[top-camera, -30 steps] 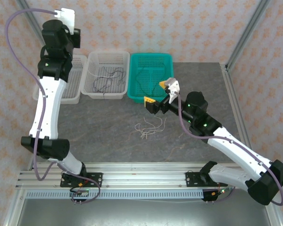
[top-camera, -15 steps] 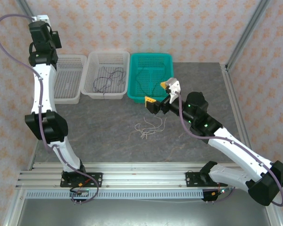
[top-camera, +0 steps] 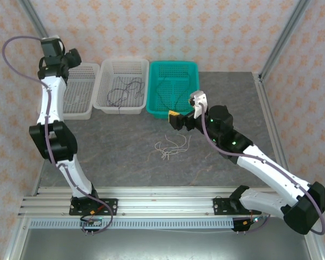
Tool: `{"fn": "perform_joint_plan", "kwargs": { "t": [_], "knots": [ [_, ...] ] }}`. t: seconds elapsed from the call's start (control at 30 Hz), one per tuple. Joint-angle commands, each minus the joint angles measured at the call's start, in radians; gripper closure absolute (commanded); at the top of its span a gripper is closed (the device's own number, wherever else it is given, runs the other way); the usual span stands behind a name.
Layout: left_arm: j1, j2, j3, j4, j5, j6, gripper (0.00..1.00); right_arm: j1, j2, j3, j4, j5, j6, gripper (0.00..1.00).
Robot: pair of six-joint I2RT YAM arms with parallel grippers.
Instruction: Untangle the cables
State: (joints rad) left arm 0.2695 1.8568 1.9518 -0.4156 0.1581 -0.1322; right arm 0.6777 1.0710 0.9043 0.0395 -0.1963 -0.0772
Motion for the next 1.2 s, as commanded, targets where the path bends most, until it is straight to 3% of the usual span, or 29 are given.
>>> {"fn": "perform_joint_plan", "kwargs": {
  "t": [0.0, 0.2, 0.4, 0.53, 0.77, 1.07, 1.17],
  "knots": [
    [-0.090, -0.236, -0.077, 0.006, 0.111, -0.076, 0.27, -0.015, 0.032, -0.006, -0.125, 0.095, 0.090, 0.01],
    [-0.372, -0.534, -0.410, -0.027, 0.129, -0.170, 0.23, -0.030, 0.002, -0.119, -0.210, 0.134, 0.170, 0.00],
    [-0.770, -0.711, -0.867, 0.073, -0.107, -0.459, 0.25, -0.053, -0.023, -0.214, -0.266, 0.184, 0.297, 0.02],
    [-0.958, -0.683, -0.991, 0.081, -0.245, -0.500, 0.30, -0.079, -0.001, -0.245, -0.302, 0.203, 0.391, 0.04],
    [-0.973, -0.462, -1.020, 0.035, -0.118, -0.573, 0.51, -0.092, 0.014, -0.276, -0.292, 0.152, 0.383, 0.05],
    [-0.972, -0.173, -0.949, 0.163, -0.065, -0.558, 0.56, -0.092, -0.008, -0.304, -0.249, 0.068, 0.358, 0.05],
    [-0.971, -0.108, -0.921, 0.169, -0.060, -0.570, 0.69, -0.091, -0.025, -0.315, -0.234, 0.047, 0.342, 0.05]
  ]
}}
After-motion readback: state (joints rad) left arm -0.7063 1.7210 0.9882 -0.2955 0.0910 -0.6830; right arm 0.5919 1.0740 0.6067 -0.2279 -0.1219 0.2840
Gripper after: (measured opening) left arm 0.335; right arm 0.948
